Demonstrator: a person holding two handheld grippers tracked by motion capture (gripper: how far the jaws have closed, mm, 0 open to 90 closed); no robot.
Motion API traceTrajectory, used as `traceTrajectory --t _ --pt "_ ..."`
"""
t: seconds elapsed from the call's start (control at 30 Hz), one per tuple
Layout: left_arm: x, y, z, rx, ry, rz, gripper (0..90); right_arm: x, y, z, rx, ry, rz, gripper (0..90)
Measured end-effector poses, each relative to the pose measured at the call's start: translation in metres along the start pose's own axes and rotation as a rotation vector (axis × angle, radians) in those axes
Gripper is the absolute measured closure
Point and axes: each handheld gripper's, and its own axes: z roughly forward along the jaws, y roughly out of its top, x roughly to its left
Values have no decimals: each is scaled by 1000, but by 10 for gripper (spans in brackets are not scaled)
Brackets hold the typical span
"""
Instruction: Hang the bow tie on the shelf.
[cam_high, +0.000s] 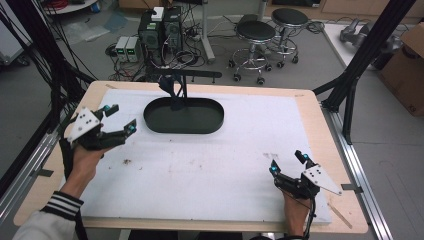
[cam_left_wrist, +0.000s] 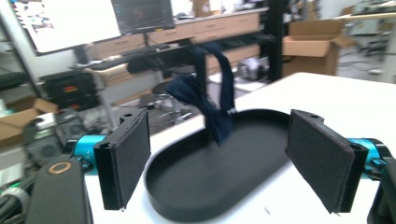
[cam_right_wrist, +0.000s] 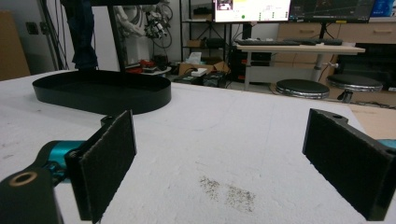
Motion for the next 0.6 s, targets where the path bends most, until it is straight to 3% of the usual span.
traceTrajectory --t 0.23,0.43,0.5,0.53,0.6 --pt "-17 -49 -19 -46 -47 -31 215 0 0 1 4 -3 -8 86" --pt "-29 -75 -32 -78 -52 -61 214 1 0 1 9 -5 -3 87" --pt "-33 -81 -35 -78 -50 -39 199 1 0 1 7 -6 -5 87" --pt "-33 -81 -37 -103 -47 -31 186 1 0 0 8 -6 -4 87" --pt "-33 -82 -38 -107 -42 -39 187 1 0 1 10 -7 -3 87"
